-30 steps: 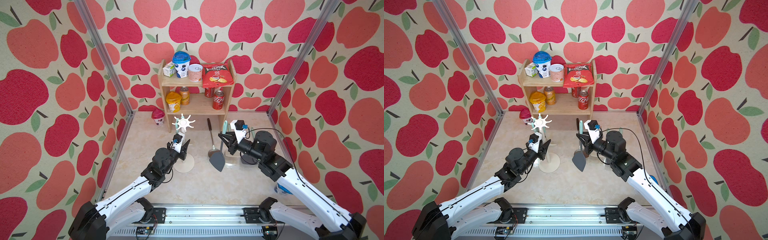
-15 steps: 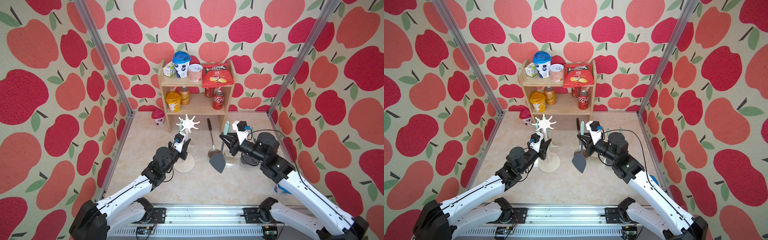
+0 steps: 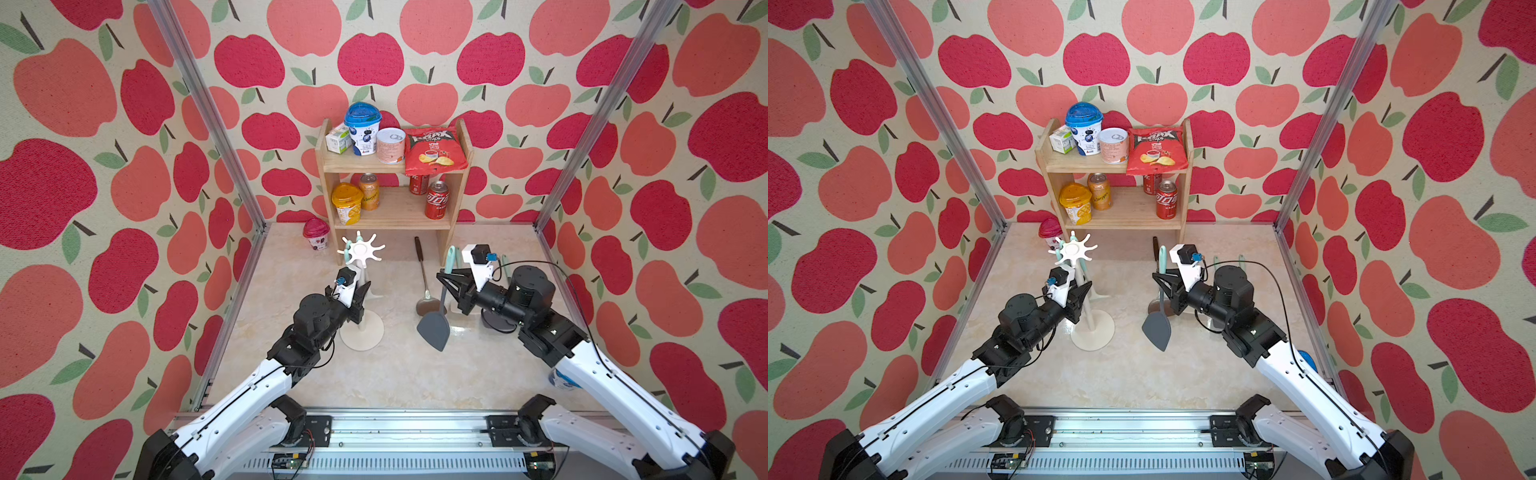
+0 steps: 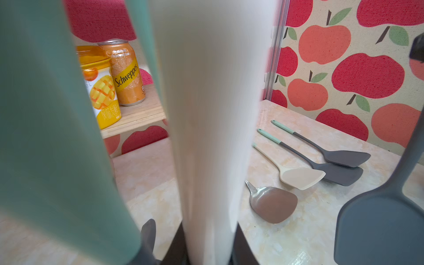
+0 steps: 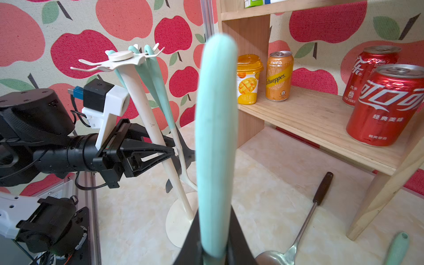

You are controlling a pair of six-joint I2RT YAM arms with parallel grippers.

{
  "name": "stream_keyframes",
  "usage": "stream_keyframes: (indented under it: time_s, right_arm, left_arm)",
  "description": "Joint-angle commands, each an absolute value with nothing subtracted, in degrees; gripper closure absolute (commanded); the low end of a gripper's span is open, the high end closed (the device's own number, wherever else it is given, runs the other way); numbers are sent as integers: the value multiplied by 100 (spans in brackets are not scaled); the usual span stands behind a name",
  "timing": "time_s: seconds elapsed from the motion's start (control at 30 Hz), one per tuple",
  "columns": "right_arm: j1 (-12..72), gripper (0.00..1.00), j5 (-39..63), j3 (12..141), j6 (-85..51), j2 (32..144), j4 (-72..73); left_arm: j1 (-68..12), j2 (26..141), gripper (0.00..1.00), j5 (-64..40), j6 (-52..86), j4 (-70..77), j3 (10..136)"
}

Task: Take the spatula off the kitchen utensil rack
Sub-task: Adjust the rack at the center of the board.

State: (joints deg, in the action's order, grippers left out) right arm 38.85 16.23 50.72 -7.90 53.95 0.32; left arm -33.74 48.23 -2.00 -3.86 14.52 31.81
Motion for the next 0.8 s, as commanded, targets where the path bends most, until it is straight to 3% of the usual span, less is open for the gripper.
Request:
stream_keyframes:
  time_s: [0.0,0.77]
  right_arm:
    - [3854,100,1877,5316,-896,5529,219]
    - [3850,100,3160,6476,-1044,7328,484]
  left_arm:
    - [-3278,4450,100,-325,-335,1302,3507]
    - [-3079,2988,100,18,-291,195,3538]
